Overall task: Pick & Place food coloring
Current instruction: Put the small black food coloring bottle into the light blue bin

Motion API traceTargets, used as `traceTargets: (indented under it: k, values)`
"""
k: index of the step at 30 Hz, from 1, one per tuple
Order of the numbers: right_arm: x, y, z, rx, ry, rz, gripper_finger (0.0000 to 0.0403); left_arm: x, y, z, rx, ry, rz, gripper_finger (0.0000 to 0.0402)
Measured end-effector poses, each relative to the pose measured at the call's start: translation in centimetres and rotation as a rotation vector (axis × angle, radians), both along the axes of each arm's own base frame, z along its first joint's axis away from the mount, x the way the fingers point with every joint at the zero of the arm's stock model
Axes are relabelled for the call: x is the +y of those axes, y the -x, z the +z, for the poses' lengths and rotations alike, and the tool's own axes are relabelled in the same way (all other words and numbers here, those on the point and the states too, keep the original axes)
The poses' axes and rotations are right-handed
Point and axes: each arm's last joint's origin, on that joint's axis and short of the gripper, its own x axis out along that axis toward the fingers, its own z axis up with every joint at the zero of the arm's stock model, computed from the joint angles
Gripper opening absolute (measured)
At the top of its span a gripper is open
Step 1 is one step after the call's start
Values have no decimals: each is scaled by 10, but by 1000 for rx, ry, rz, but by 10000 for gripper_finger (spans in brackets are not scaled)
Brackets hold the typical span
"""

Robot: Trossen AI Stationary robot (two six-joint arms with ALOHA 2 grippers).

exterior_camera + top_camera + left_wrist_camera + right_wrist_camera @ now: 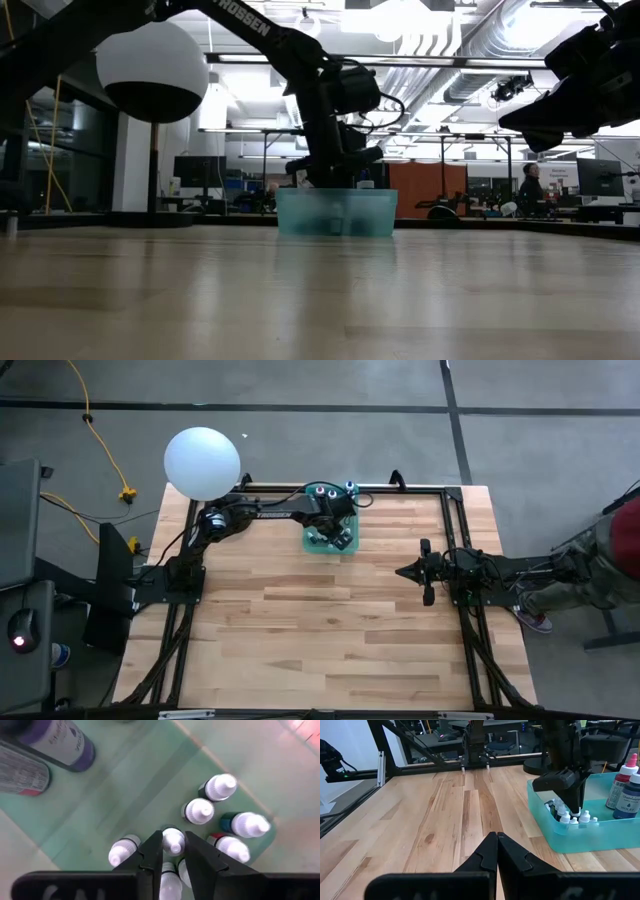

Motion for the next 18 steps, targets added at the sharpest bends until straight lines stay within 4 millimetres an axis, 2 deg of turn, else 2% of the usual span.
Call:
traceTargets:
  k: [6,18]
  values:
    - [0,0,0,0,0,0,0,0,1,-2,17,-4,-10,88]
    - [0,0,0,0,0,0,0,0,-1,2,11,-48,-73,91]
